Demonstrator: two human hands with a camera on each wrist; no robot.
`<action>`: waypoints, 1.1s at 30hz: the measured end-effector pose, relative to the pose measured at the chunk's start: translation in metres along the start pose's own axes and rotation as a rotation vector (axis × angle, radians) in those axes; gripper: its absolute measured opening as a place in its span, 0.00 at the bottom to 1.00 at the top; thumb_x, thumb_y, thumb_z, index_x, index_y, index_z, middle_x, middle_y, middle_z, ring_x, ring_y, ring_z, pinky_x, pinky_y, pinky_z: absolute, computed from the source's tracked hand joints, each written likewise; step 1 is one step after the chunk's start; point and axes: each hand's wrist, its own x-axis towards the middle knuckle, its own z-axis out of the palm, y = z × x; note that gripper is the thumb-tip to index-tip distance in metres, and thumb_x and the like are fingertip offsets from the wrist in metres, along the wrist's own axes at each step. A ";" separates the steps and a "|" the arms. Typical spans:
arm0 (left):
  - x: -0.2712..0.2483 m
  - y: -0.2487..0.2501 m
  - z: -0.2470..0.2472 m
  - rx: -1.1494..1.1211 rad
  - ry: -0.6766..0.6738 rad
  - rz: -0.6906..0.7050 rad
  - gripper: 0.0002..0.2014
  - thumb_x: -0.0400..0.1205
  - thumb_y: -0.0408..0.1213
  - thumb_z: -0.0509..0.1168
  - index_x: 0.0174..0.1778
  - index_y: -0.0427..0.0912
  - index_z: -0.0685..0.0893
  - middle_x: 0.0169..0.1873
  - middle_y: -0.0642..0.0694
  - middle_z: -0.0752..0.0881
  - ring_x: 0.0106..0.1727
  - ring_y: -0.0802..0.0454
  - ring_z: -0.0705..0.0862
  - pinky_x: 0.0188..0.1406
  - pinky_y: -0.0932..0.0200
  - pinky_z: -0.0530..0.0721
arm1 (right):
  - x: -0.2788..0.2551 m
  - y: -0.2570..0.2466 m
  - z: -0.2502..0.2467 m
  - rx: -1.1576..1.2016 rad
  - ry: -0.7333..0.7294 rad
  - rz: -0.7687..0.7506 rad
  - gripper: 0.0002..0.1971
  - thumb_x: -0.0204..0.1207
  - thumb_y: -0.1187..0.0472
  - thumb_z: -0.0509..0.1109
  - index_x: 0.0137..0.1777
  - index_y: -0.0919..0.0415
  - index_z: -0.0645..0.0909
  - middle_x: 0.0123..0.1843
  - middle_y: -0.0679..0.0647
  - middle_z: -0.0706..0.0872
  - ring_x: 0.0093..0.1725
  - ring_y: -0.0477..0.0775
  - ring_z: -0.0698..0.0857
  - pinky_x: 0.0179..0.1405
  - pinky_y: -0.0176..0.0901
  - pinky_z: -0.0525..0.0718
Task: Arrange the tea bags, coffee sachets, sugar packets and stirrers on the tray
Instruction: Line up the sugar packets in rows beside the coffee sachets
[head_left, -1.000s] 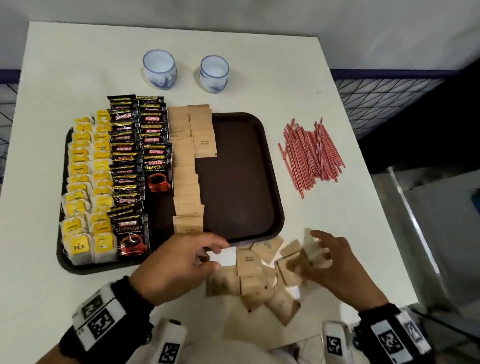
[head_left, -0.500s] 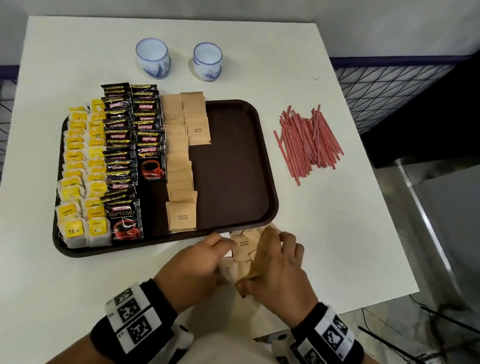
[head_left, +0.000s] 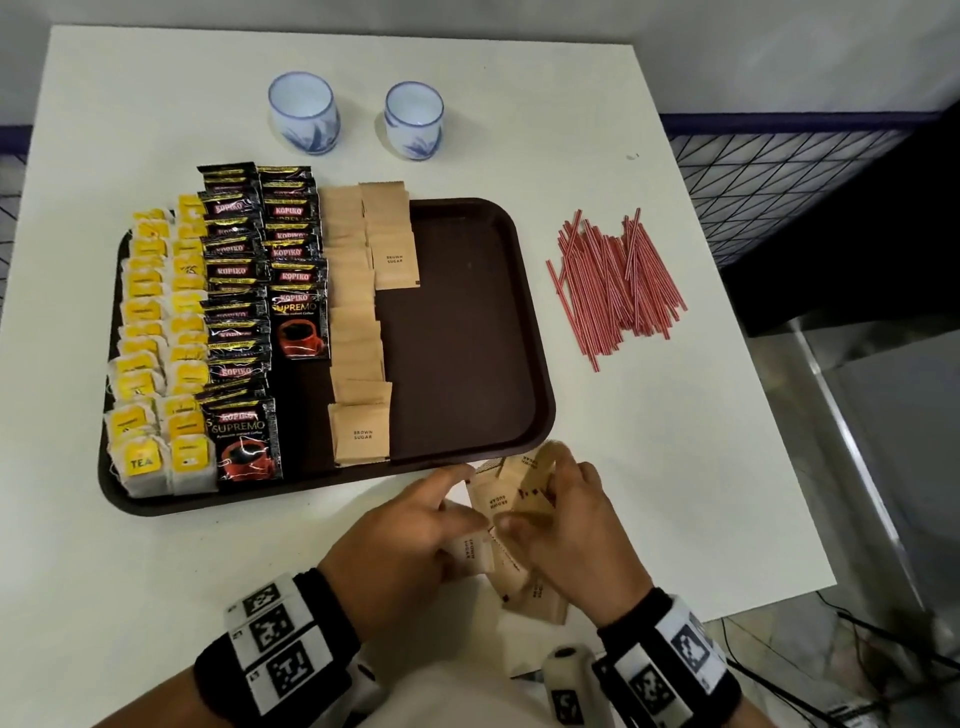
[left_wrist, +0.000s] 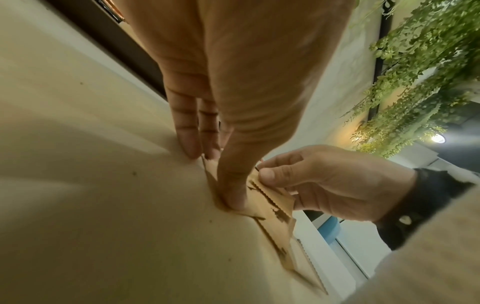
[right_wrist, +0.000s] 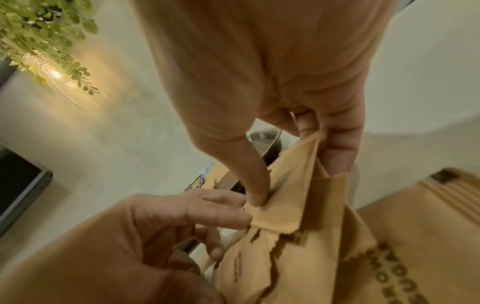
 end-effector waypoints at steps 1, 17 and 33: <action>-0.001 -0.001 0.002 -0.005 0.013 0.007 0.24 0.79 0.35 0.73 0.71 0.56 0.82 0.77 0.54 0.73 0.66 0.55 0.82 0.61 0.65 0.84 | 0.000 -0.001 -0.002 0.007 0.003 -0.001 0.29 0.65 0.53 0.78 0.64 0.46 0.69 0.54 0.46 0.76 0.57 0.49 0.79 0.50 0.32 0.80; 0.005 0.002 0.005 0.097 0.053 0.074 0.22 0.72 0.40 0.78 0.61 0.53 0.82 0.69 0.52 0.76 0.53 0.53 0.84 0.45 0.63 0.88 | -0.001 -0.009 -0.005 0.192 -0.125 0.008 0.23 0.70 0.61 0.79 0.56 0.42 0.69 0.43 0.42 0.86 0.39 0.34 0.84 0.36 0.29 0.79; -0.003 0.012 -0.039 -0.055 0.197 -0.057 0.15 0.78 0.52 0.71 0.60 0.61 0.78 0.54 0.66 0.77 0.49 0.63 0.82 0.44 0.64 0.83 | 0.010 -0.018 -0.064 0.425 -0.201 -0.111 0.20 0.75 0.72 0.75 0.60 0.49 0.78 0.49 0.50 0.91 0.42 0.46 0.89 0.35 0.34 0.81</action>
